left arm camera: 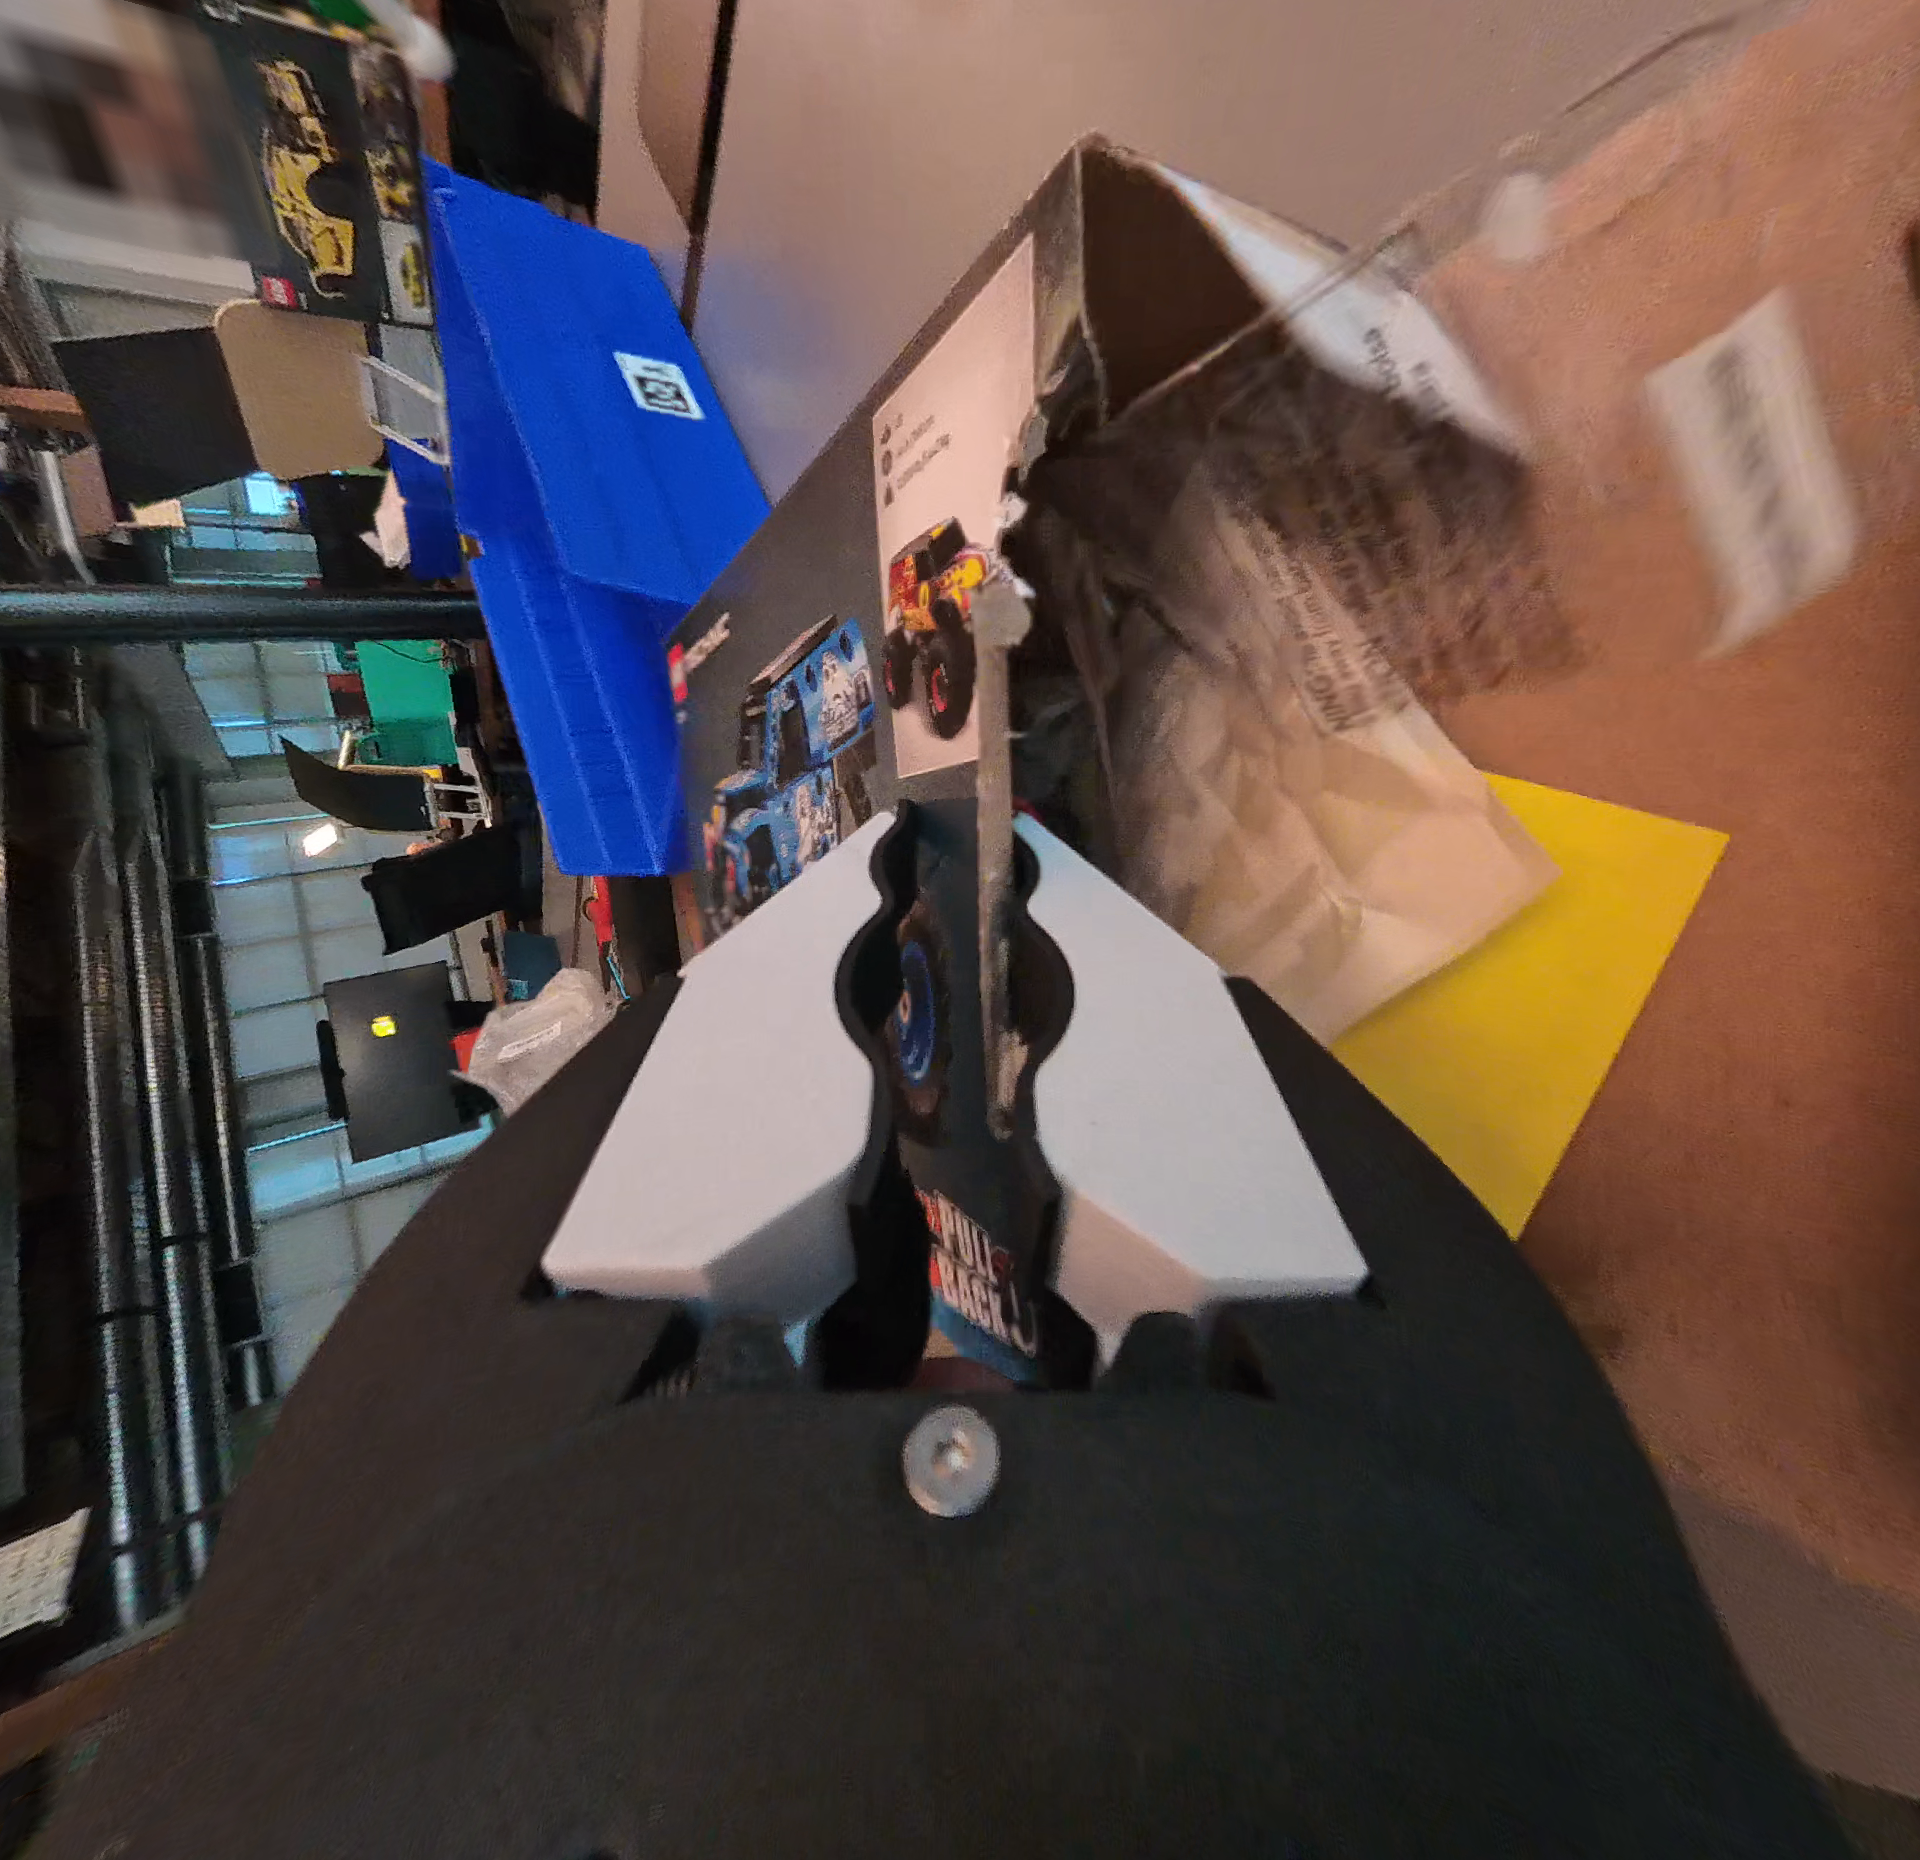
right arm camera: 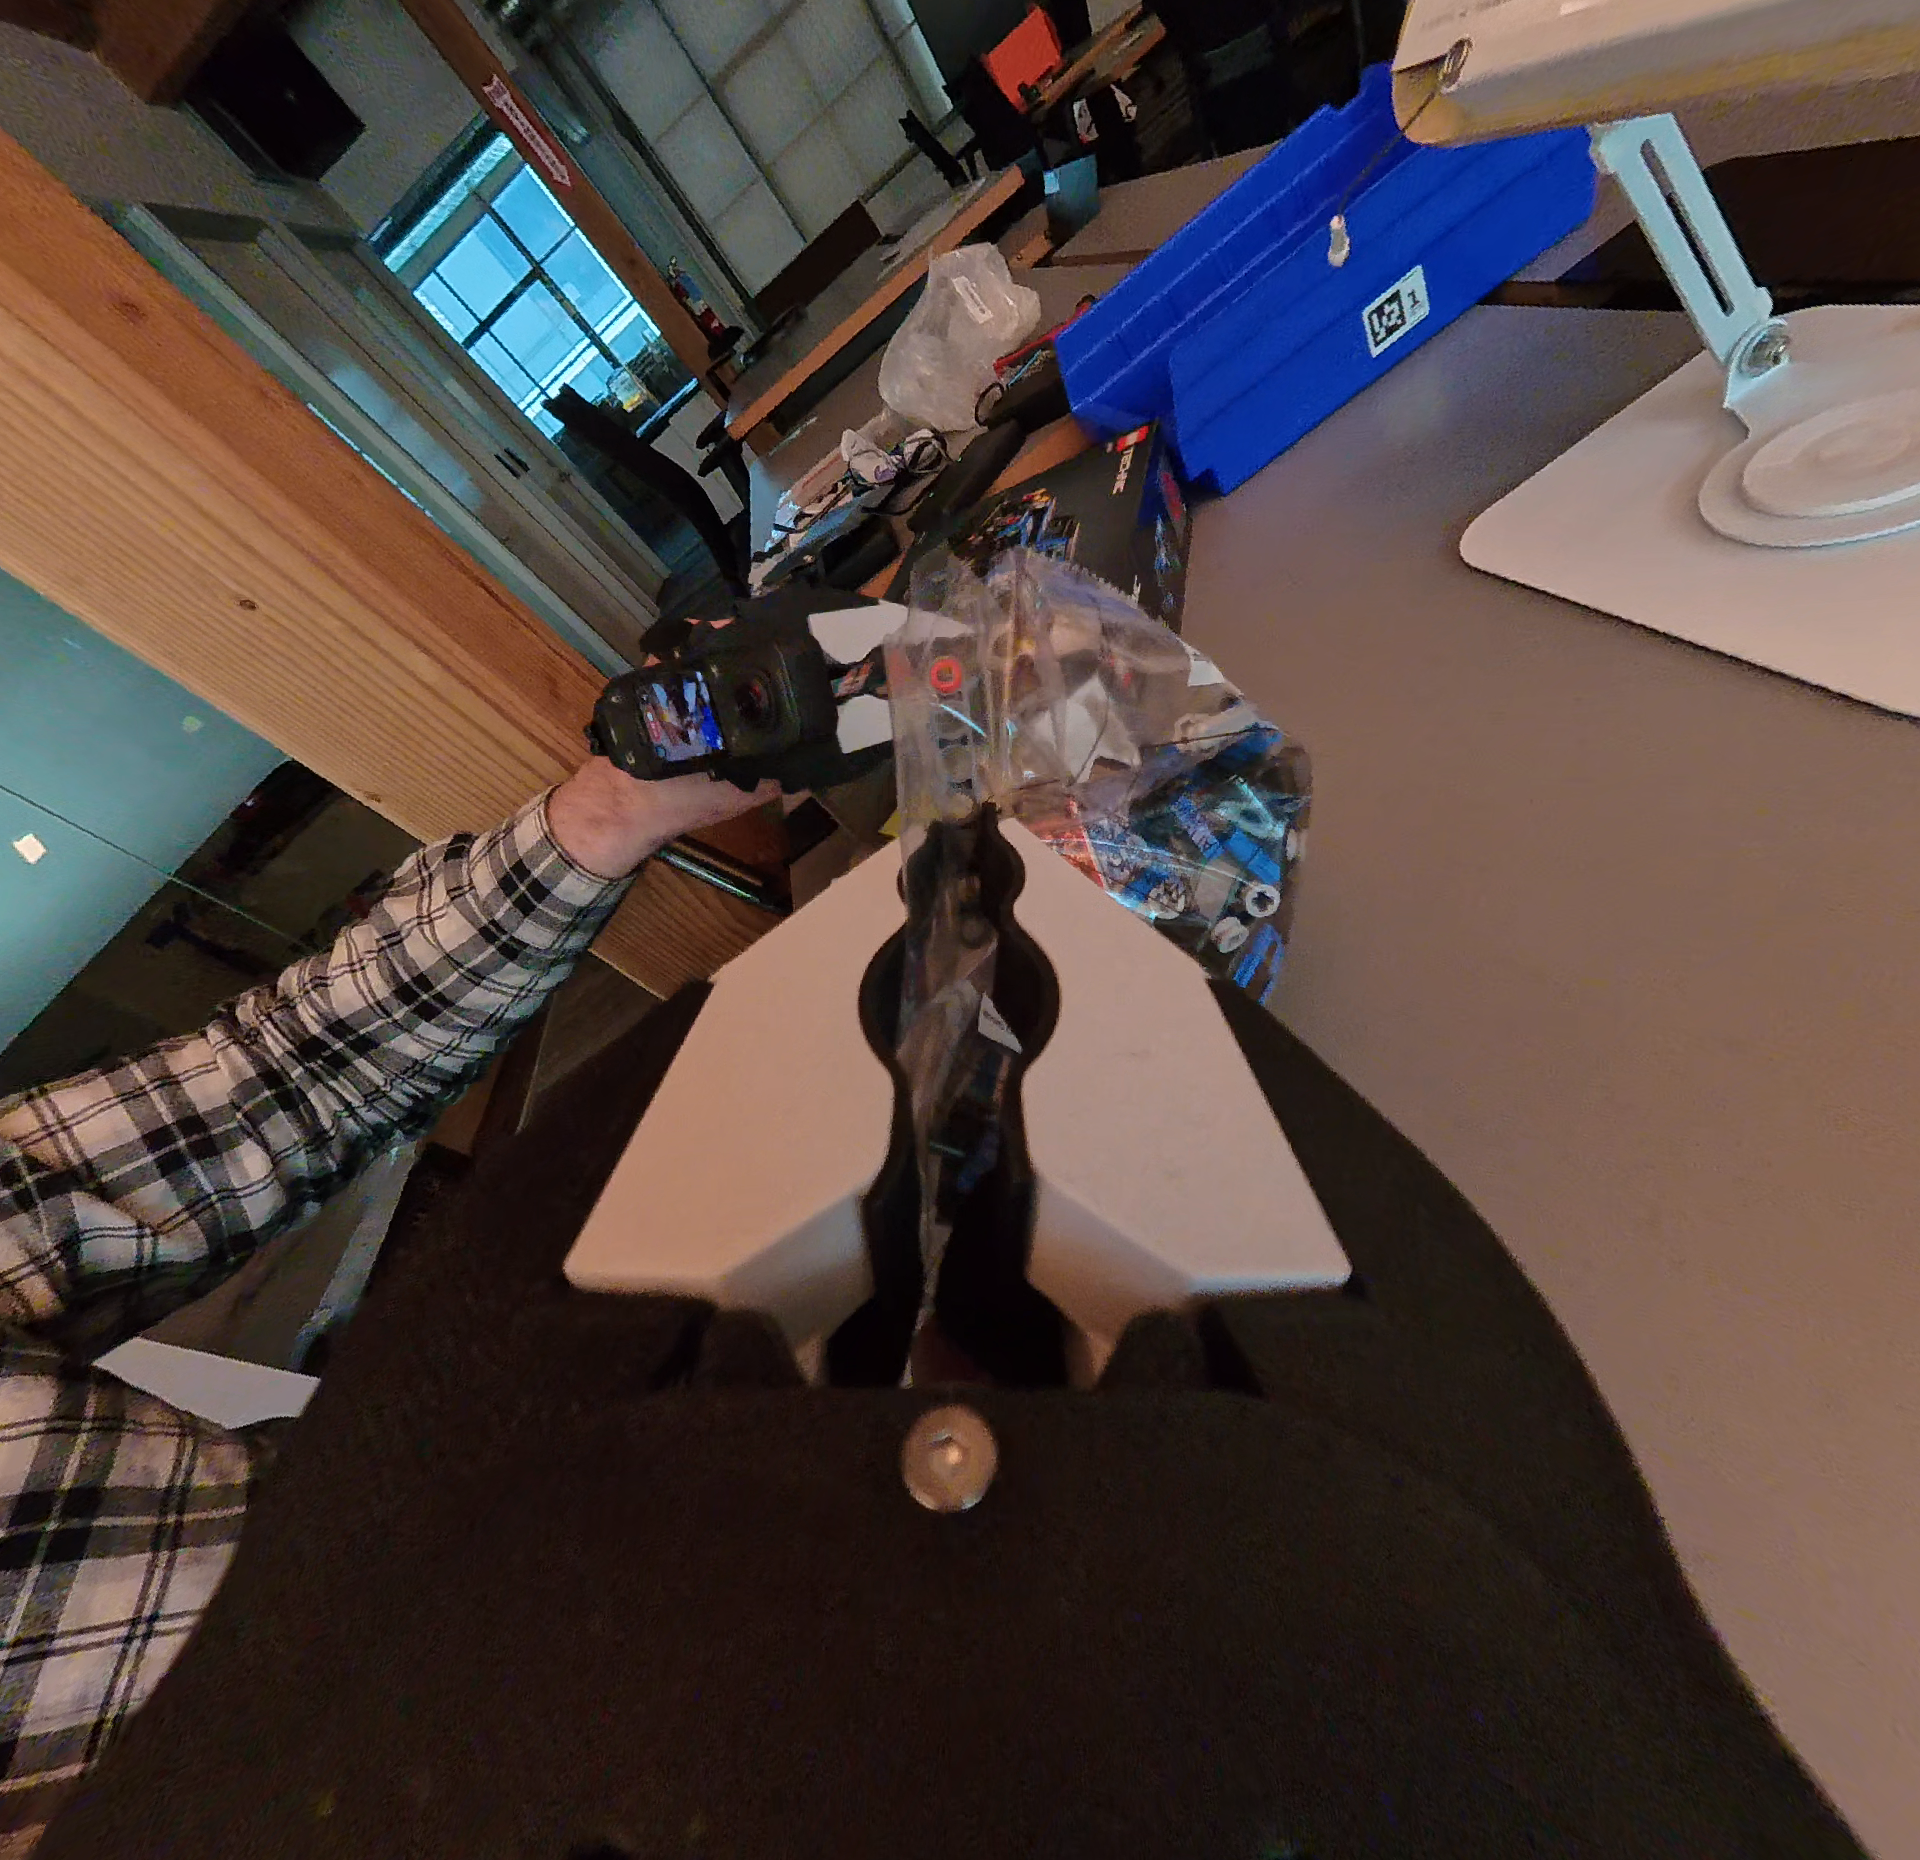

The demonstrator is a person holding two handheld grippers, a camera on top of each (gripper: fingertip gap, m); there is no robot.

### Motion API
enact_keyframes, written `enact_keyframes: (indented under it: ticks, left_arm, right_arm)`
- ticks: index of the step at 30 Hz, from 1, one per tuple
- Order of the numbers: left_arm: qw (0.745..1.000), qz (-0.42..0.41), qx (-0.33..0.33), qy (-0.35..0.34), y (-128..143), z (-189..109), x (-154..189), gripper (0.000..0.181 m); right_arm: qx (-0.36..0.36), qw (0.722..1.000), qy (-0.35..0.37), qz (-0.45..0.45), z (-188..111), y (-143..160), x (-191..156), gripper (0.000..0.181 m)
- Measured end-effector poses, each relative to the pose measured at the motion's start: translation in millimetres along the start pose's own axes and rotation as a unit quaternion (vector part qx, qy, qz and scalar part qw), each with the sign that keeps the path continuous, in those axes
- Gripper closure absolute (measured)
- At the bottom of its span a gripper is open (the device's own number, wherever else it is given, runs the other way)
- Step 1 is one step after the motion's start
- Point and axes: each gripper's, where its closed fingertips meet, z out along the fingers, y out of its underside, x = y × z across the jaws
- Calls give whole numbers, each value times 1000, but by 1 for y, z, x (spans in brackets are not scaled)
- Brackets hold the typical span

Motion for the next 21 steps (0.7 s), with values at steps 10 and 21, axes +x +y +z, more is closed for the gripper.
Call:
enact_keyframes:
  ticks: [10,21]
  left_arm:
    - [986,-128,50,99,-26,-45,-51,174]
    - [901,-314,84,288,-89,-74,-108,176]
  right_arm:
    - [25,999,-10,-22,-26,-38,-20,178]
    - [72,995,16,-59,-84,-104,-50,179]
